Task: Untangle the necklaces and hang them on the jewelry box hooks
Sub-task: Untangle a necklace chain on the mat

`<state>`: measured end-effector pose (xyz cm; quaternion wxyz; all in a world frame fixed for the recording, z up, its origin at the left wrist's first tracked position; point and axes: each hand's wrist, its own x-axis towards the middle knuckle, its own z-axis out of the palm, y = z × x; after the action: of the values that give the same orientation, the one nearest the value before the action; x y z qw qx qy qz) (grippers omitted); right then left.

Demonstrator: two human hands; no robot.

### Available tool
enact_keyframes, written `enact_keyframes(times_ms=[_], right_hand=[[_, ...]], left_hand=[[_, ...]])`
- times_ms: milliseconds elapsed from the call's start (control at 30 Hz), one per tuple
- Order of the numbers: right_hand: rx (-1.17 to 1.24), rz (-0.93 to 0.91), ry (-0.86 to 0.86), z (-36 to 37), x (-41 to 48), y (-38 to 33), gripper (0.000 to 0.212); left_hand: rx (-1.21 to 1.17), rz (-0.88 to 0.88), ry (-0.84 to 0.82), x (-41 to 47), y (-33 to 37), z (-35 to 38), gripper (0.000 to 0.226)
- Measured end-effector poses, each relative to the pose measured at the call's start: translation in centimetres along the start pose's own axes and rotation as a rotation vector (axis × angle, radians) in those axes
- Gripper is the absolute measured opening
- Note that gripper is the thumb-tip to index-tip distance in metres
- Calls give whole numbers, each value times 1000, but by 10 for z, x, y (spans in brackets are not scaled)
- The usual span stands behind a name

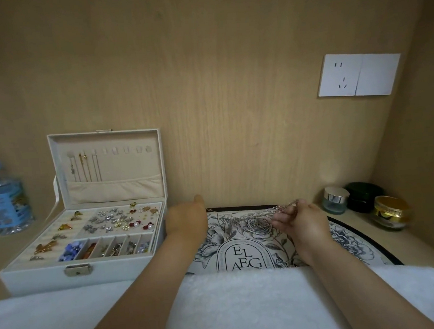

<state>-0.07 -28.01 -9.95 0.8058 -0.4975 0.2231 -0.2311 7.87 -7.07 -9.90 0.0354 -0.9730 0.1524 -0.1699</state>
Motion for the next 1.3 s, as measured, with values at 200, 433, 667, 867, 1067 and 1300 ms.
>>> enact_keyframes(times_ms=[200, 433, 667, 867, 1067, 1300], right_hand=[[-582, -258, 81, -5, -4, -4, 27], [-750, -409, 95, -14, -2, -6, 17], [-1218, -358, 36, -16, -4, 1, 23], [-998, -530, 51, -11, -9, -4, 16], [-782, -584, 78, -7, -10, -8, 16], [-1271, -479, 140, -11, -13, -11, 16]], left_hand=[[-57, -12, 90, -4, -3, -5, 44], [166, -3, -108, -10, -5, -7, 23], [81, 81, -109, -20, 1, -8, 26], [-491, 357, -106, -18, 12, 7, 37], [-689, 434, -109, -16, 9, 13, 22], [-1016, 95, -77, -13, 13, 1, 25]])
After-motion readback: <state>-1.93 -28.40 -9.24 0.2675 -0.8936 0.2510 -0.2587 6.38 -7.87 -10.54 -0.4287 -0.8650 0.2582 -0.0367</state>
